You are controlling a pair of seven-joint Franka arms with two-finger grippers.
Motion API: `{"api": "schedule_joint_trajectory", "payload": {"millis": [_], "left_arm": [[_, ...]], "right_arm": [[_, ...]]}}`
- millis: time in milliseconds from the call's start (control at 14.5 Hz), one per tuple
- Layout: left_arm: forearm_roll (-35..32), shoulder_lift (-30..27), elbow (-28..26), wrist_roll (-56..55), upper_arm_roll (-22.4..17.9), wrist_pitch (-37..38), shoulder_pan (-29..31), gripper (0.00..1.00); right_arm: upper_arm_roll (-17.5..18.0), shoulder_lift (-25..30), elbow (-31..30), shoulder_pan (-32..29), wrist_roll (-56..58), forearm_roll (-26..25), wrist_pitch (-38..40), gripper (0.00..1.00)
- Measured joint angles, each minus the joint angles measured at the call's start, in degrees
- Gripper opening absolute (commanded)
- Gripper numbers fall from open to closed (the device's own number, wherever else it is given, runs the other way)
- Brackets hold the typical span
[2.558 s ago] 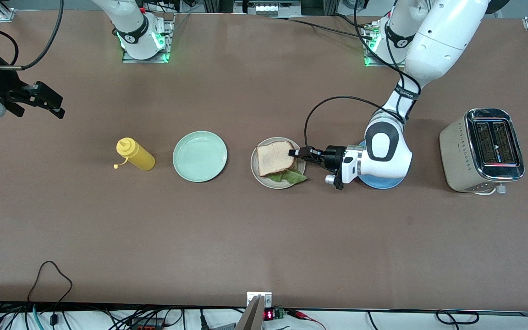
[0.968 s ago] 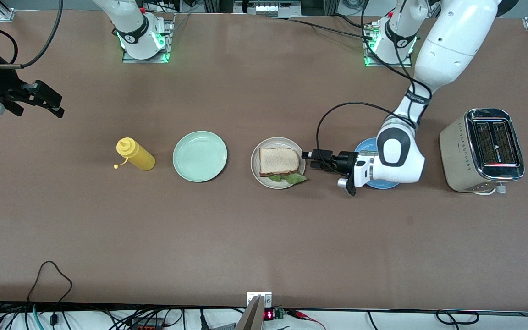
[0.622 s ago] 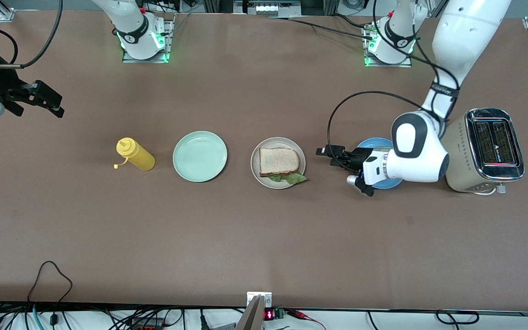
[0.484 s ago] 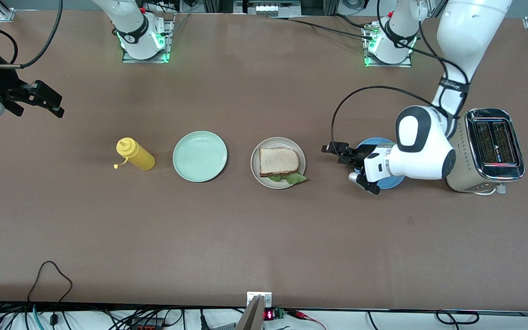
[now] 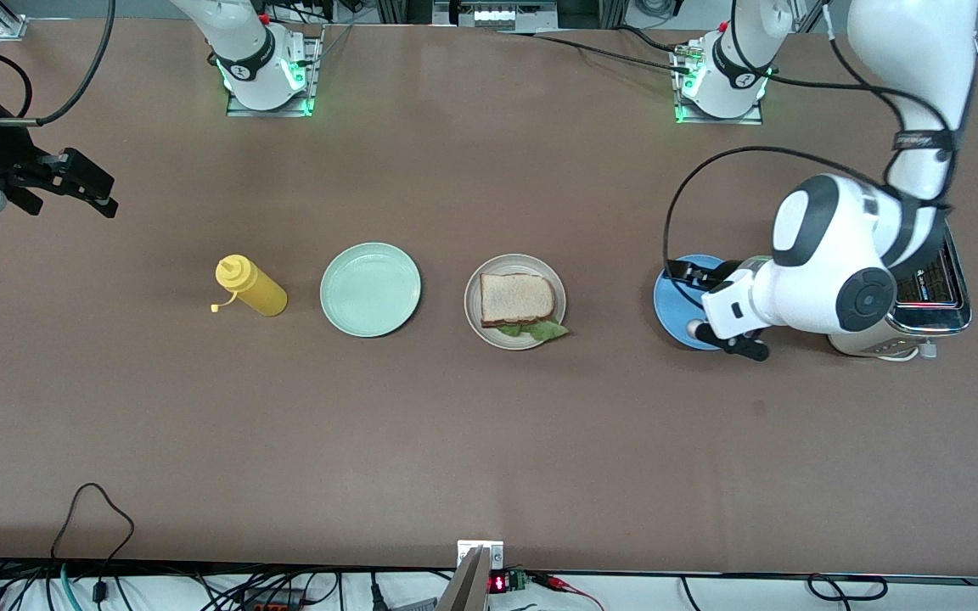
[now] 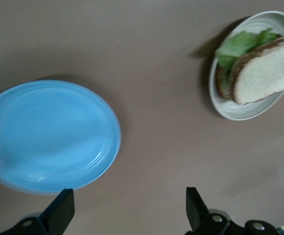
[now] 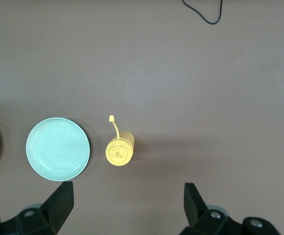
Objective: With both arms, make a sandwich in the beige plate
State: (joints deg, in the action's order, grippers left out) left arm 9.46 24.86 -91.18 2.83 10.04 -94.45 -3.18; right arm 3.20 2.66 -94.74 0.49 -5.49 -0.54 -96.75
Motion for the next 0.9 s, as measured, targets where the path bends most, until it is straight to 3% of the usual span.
{"api": "schedule_joint_trajectory", "payload": {"millis": [277, 484, 760, 899], "left_arm": [[-10.2, -1.7, 11.6, -5.7, 0.4, 13.2, -0.3, 1.00], [-11.7, -4.1, 18.4, -6.4, 0.2, 19.6, 0.0, 1.00], [-11.7, -8.1, 19.7, -6.6, -0.4, 18.1, 2.7, 1.00], [-11.7, -12.3, 14.5, -6.6, -2.2, 10.8, 3.4, 1.00]], "right_arm": [[0.0, 0.0, 0.9, 0.0, 0.2, 0.0, 0.0, 1.00], [0.0, 0.0, 1.1, 0.0, 0.5, 0.0, 0.0, 1.00], [0.0, 0.0, 1.6, 0.0, 0.7, 0.0, 0.1, 1.00], [0.0, 0.0, 2.1, 0.0, 0.7, 0.0, 0.4, 1.00]]}}
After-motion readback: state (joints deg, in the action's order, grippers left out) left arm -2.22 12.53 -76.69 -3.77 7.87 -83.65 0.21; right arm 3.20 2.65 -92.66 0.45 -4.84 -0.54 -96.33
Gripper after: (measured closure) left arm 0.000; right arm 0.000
